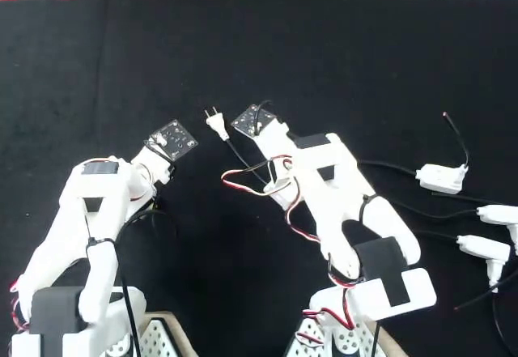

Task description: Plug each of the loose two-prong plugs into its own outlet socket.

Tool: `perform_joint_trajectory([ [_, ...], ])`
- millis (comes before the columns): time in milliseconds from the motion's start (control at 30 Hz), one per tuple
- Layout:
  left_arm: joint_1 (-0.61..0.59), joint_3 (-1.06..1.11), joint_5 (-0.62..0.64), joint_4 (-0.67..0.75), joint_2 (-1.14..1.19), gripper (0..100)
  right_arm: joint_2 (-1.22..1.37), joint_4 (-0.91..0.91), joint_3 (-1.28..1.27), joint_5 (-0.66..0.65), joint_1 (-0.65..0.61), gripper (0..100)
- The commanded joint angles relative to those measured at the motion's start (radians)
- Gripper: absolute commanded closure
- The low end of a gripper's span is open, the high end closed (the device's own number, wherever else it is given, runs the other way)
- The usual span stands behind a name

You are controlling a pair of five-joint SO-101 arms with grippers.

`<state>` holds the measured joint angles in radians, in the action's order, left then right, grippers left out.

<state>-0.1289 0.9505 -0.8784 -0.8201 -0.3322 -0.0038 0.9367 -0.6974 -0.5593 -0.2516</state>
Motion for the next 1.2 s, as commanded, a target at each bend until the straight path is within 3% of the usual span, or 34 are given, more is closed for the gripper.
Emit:
perform_joint_trajectory([
  [0, 0.061, -0.018, -0.005, -0.08, -0.018, 97, -0.041, -0.012, 0.008, 0.006, 0.012, 98.7],
  [133, 0.15, -0.03, 0.071, -0.12, -0.018, 97, -0.041, -0.012, 0.008, 0.006, 0.012, 98.7],
  [367, 0.217, -0.031, 0.038, -0.126, -0.018, 97, -0.042, -0.014, 0.008, 0.006, 0.014, 98.7],
  [667, 0.206, -0.087, 0.029, -0.127, -0.018, 68, -0.041, -0.012, 0.007, 0.006, 0.014, 98.7],
  [900, 0.165, -0.176, 0.018, -0.117, -0.008, 70, -0.041, -0.011, 0.005, 0.006, 0.014, 98.7],
  [1033, 0.102, -0.131, -0.103, -0.094, -0.018, 70, -0.041, -0.009, 0.005, 0.006, 0.012, 98.7],
  [1167, 0.093, -0.113, -0.121, -0.121, -0.038, 70, -0.041, -0.011, 0.005, 0.006, 0.012, 98.7],
])
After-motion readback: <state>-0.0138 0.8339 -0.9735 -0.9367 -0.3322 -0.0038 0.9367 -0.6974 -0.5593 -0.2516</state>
